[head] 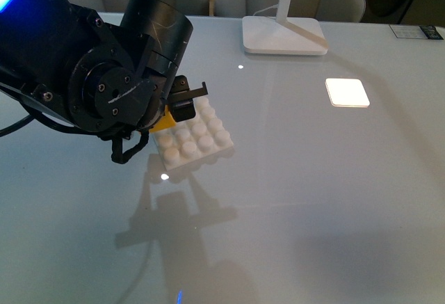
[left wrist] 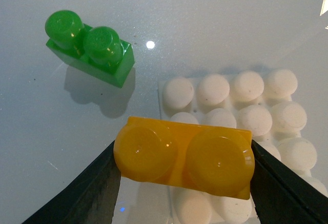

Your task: Insert yellow block into base center

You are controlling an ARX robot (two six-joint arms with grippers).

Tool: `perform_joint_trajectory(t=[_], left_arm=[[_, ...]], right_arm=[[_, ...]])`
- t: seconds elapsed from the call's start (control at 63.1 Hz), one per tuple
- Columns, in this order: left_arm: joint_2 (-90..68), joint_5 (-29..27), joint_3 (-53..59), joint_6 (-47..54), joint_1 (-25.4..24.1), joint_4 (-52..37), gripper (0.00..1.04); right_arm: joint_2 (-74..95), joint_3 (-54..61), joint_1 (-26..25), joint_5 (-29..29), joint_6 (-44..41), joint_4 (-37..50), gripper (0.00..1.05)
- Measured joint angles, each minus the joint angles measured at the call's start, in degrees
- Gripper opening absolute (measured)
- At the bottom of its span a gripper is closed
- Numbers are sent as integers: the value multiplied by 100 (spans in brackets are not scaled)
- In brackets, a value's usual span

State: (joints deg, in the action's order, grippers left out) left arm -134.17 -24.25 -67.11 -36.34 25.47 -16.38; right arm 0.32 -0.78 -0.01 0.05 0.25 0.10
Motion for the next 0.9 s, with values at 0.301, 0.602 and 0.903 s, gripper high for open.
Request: perform_joint_trajectory(t=[0.301, 0.602, 0.903], left_arm=[[-162, -153, -162, -450, 236, 350, 62], [-162, -55, -308, -870, 575, 481, 62], [-164, -42, -638, -922, 732, 522, 62]], right_arm=[[0, 0, 0, -2, 0, 0, 96], [0, 0, 0, -2, 0, 0, 96], [0, 0, 0, -2, 0, 0, 96]])
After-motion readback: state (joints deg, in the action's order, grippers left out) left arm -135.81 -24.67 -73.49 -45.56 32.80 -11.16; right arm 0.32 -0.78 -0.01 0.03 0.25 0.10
